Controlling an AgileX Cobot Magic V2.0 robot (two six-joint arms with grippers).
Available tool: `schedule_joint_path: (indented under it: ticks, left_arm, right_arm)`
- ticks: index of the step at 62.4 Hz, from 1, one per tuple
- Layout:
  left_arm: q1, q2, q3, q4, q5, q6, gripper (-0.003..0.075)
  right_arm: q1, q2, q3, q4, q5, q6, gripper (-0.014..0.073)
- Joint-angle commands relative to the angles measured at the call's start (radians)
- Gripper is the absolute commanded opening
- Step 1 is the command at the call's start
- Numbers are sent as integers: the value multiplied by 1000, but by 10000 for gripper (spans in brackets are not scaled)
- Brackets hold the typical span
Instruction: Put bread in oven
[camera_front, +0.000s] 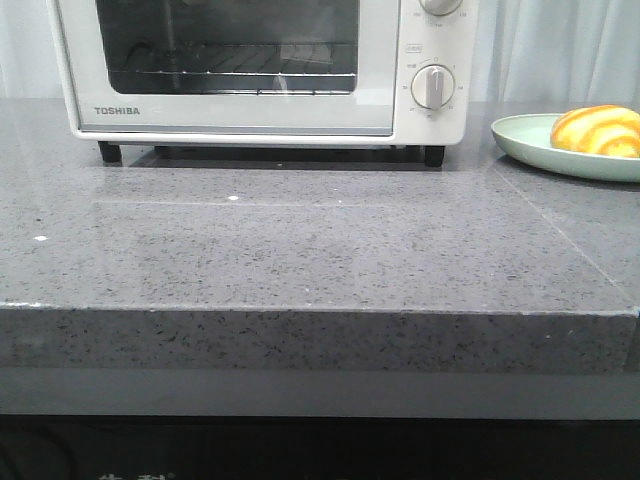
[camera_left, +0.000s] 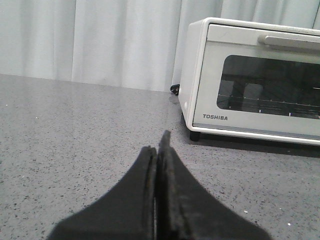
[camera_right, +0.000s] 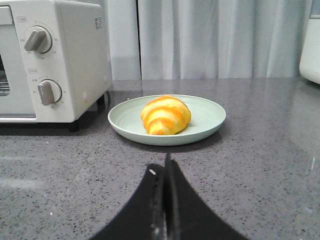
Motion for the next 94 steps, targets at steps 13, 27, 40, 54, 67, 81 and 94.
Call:
schedule_joint_path:
  ticks: [13, 27, 40, 54, 67, 81, 94]
  left_arm:
    - [-8, -20, 22, -2, -80, -5, -18]
    - [-8, -20, 19, -17, -111, -5, -18]
    - [-8, -13, -100, -17, -49, -5, -18]
    - [-8, 87, -373, -15, 193, -5, -18]
    - [-8, 261, -593, -15, 359, -5, -18]
    - [-8, 458, -746, -15, 470, -5, -18]
    - [-8, 573, -735, -15, 468, -5, -18]
  right_arm:
    - [0, -21, 4, -10, -135, 0, -69]
    - [0, -21, 4, -10, -125, 0, -69]
    - [0, -21, -89, 1, -57, 0, -69]
    - [0, 44, -325, 1, 115, 0, -69]
    - [0, 233, -546, -13, 263, 0, -69]
    - [0, 467, -717, -30, 429, 0, -69]
    - [0, 620, -732, -32, 463, 0, -69]
